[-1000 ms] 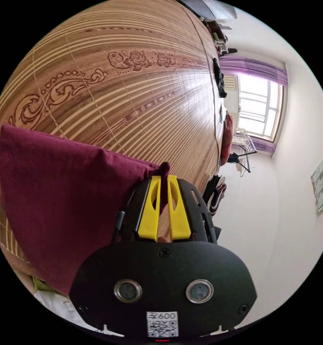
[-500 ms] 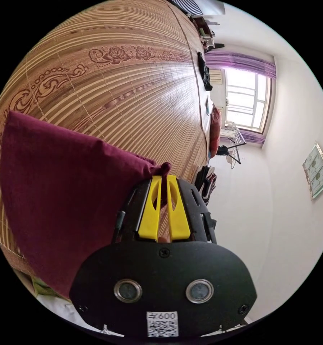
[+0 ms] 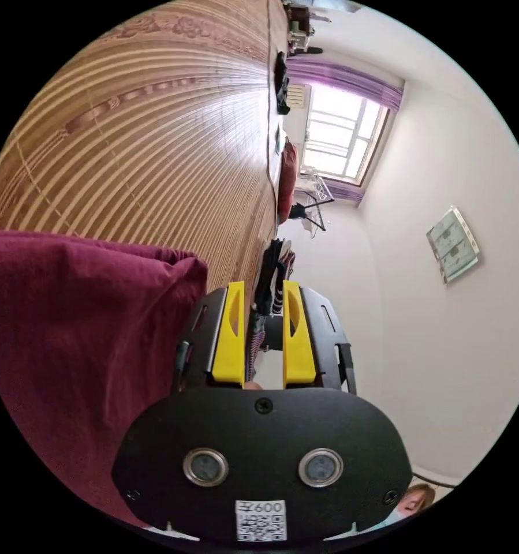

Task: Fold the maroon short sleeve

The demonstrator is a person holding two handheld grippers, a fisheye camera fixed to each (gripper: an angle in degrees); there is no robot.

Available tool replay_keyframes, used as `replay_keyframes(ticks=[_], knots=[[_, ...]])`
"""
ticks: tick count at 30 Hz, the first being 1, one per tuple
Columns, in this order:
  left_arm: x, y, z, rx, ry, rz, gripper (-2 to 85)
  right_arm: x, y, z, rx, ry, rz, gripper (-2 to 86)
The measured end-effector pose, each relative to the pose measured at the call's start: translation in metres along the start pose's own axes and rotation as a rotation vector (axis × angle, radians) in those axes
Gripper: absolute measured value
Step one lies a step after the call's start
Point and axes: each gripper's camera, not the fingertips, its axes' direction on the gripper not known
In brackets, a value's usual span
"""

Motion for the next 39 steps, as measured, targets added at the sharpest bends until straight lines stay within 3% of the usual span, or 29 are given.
replay_keyframes(ticks=[5, 10, 12, 14, 16, 18, 20, 23, 28, 31, 32, 34, 35, 37, 39], knots=[[0.042, 0.019, -0.033, -0.129, -0.442, 0.411, 4.3, -0.043, 0.011, -0.007, 0.013, 0.266, -0.077, -0.1], [0.032, 0.075, -0.054, -0.306, -1.077, 0.870, 1.8, -0.074, 0.023, -0.026, 0.112, 0.507, -0.130, 1.7], [0.013, 0.089, -0.068, -0.349, -1.136, 0.956, 1.4, -0.086, 0.030, -0.031, 0.134, 0.510, -0.173, 1.9], [-0.007, 0.093, -0.086, -0.339, -1.155, 0.956, 1.0, -0.102, 0.037, -0.026, 0.091, 0.363, -0.221, 1.2], [-0.034, 0.099, -0.110, -0.346, -1.063, 0.990, 0.5, -0.118, 0.039, -0.001, -0.019, 0.211, -0.319, -0.1], [-0.050, 0.113, -0.122, -0.332, -1.033, 1.080, 0.3, -0.138, 0.033, 0.050, -0.231, 0.240, -0.472, -0.6], [-0.064, 0.122, -0.135, -0.311, -1.045, 1.074, 0.2, -0.153, 0.024, 0.124, -0.510, 0.391, -0.702, -0.7], [-0.082, 0.138, -0.165, -0.293, -1.091, 0.965, 0.1, -0.164, -0.009, 0.172, -0.643, 0.451, -0.791, -0.8], [-0.121, 0.198, -0.239, -0.357, -1.119, 0.715, 0.1, -0.165, -0.045, 0.239, -0.687, 0.328, -0.761, -0.8], [-0.141, 0.238, -0.276, -0.366, -1.093, 0.758, 0.3, -0.192, -0.048, 0.256, -0.680, 0.294, -0.745, -0.6], [-0.147, 0.257, -0.292, -0.331, -1.147, 0.834, 0.4, -0.213, -0.043, 0.247, -0.559, 0.204, -0.794, -0.5], [-0.152, 0.291, -0.324, -0.083, -1.454, 0.957, 0.9, -0.245, -0.033, 0.237, -0.410, 0.089, -0.874, 0.0], [-0.153, 0.299, -0.331, -0.001, -1.499, 0.983, 1.1, -0.266, -0.031, 0.245, -0.393, 0.045, -0.891, 0.8], [-0.156, 0.309, -0.351, 0.079, -1.411, 1.054, 1.8, -0.296, -0.031, 0.276, -0.467, -0.022, -0.889, 5.7], [-0.170, 0.292, -0.361, -0.090, -1.117, 1.019, 4.3, -0.322, -0.028, 0.317, -0.566, -0.082, -0.881, 8.4]])
